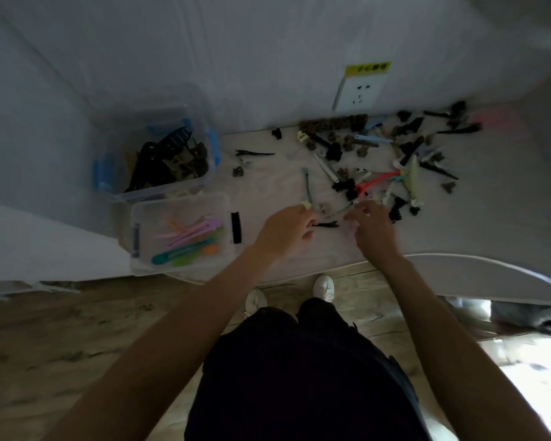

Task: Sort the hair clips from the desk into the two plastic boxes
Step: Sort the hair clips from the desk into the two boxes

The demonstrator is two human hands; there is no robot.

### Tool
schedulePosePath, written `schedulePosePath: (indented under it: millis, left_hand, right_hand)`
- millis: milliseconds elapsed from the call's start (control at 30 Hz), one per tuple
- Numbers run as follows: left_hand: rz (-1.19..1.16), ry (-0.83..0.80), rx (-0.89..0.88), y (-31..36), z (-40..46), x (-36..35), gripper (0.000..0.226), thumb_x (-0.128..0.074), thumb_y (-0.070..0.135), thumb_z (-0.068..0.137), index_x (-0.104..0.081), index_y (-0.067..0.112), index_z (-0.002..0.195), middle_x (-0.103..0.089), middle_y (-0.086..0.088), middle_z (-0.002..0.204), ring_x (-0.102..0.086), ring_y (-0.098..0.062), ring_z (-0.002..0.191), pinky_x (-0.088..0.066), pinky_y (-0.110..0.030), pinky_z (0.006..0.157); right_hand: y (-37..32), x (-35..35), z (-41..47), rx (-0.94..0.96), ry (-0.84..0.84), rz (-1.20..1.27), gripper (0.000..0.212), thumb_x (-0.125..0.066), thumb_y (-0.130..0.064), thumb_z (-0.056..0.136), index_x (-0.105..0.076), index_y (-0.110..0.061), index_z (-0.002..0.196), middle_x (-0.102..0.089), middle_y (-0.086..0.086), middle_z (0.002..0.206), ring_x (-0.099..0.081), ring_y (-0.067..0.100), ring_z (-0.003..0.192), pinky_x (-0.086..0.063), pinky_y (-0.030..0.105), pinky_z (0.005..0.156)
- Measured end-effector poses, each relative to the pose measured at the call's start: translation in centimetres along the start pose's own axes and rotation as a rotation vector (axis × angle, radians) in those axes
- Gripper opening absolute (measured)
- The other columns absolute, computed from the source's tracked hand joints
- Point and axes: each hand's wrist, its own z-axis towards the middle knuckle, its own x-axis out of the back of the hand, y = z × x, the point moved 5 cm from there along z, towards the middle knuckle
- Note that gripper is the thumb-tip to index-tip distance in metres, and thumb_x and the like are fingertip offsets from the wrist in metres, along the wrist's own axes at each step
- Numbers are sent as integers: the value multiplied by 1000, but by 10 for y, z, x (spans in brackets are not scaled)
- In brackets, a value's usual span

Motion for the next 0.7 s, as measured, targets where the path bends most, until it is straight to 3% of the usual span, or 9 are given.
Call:
schedulePosePath:
  millis: [100,267,367,433,500,567,633,700]
  left_hand:
    - [90,-103,79,11,20,-35,36,-53,20,91,-51,13,126,-52,-8,129,-49,-26,117,-44,-37,92]
    - [133,2,176,26,41,-56,33,-48,11,92,-52,10,126,-51,-10,131,-46,-27,119,-43,-37,88]
    - [164,78,125,30,46,-55,30,-59,14,87,-58,9,116,-60,-11,117,-53,-30,107,-51,-38,80]
    - [132,232,124,33,42,-50,22,-65,13,82,-62,9,104,-64,-10,100,-57,-29,92,-53,-38,70]
    - [17,376,246,29,36,-37,19,-60,13,87,-58,8,105,-60,-10,100,-57,-24,87,-49,-34,69]
    - [-80,481,421,21,37,-23,19,-54,16,91,-53,8,108,-56,-10,105,-57,-22,84,-46,-34,70]
    - [-90,495,535,8,46,-13,18,-52,19,92,-51,9,107,-56,-10,105,-58,-25,81,-46,-37,71]
    - [-127,454,611,-5,63,-10,18,-51,19,92,-52,11,107,-57,-10,105,-59,-27,84,-45,-36,75]
  right_hand:
    - [16,-7,6,128,-94,10,29,-59,10,72,-67,-5,95,-56,23,112,-55,40,102,-51,43,76]
    - [34,5,13,402,-141,-61,16,-78,-7,63,-67,-15,71,-64,12,94,-62,30,82,-55,33,61]
    - [37,29,16,593,3,-27,1,-64,-11,77,-64,-11,76,-66,12,93,-55,26,88,-45,33,73]
    - [50,38,19,580,21,35,15,-46,-12,83,-60,-7,83,-65,13,93,-55,26,89,-44,33,75]
    - [61,38,23,531,9,58,17,-42,-8,80,-58,-5,84,-64,14,84,-60,30,77,-47,35,65]
    - [65,30,26,541,-14,10,13,-53,1,70,-58,-4,81,-63,15,72,-61,30,64,-46,32,56]
    - [62,22,30,596,-2,-85,21,-57,3,62,-56,-6,81,-63,13,70,-61,28,61,-40,28,61]
    - [58,18,37,644,2,-145,23,-48,-3,69,-59,-7,89,-67,12,83,-63,27,71,-42,28,70]
